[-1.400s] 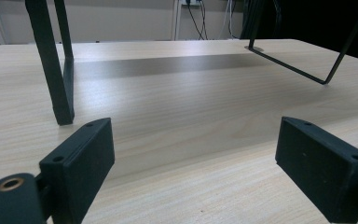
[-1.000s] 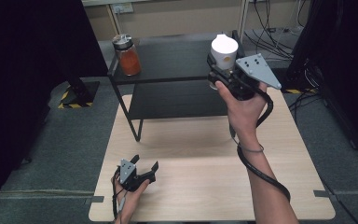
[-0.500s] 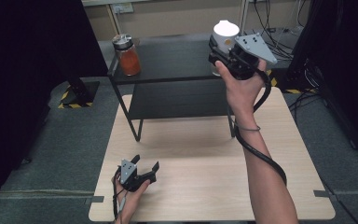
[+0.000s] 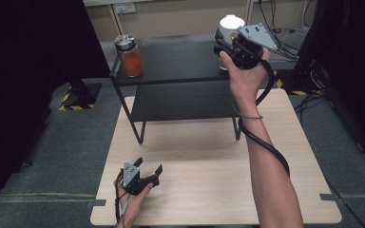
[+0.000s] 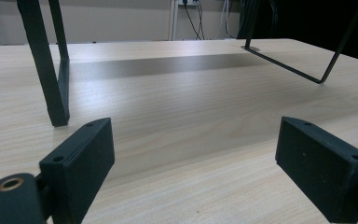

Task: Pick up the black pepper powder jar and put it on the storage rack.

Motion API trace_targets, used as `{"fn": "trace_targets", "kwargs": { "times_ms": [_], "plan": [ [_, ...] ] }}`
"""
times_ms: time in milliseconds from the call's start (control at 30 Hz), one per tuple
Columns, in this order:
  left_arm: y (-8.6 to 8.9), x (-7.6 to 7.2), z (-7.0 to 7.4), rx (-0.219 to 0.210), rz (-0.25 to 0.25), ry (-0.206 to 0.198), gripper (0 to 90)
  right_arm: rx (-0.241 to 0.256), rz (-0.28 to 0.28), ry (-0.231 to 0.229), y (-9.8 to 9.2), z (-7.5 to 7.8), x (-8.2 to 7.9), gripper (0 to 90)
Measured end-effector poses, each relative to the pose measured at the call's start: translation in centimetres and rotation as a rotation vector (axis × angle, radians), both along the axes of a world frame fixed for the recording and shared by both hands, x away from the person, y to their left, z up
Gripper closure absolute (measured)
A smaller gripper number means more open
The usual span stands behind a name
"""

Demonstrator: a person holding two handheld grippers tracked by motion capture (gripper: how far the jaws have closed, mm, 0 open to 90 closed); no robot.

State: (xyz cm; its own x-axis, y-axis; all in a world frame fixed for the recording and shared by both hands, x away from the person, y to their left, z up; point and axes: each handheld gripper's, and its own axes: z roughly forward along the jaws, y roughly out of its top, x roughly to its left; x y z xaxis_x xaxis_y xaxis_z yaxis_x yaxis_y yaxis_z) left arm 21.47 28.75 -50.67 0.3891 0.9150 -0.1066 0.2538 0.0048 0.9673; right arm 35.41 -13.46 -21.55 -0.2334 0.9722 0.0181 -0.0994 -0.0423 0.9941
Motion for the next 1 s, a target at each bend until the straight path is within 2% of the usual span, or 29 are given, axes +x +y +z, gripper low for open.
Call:
{"fn": "trace_targets", "kwargs": {
  "times_ms": [400,1000],
  "plan": [
    [-0.1,0.0,0.0,0.001,-0.005,0.000,11.1,0.011,-0.030,0.032,-0.2,0.2,1.5,30.7],
    [-0.1,0.0,0.0,0.001,-0.007,-0.001,11.1,-0.014,-0.036,0.021,0.1,-0.3,2.0,30.6]
  ]
}}
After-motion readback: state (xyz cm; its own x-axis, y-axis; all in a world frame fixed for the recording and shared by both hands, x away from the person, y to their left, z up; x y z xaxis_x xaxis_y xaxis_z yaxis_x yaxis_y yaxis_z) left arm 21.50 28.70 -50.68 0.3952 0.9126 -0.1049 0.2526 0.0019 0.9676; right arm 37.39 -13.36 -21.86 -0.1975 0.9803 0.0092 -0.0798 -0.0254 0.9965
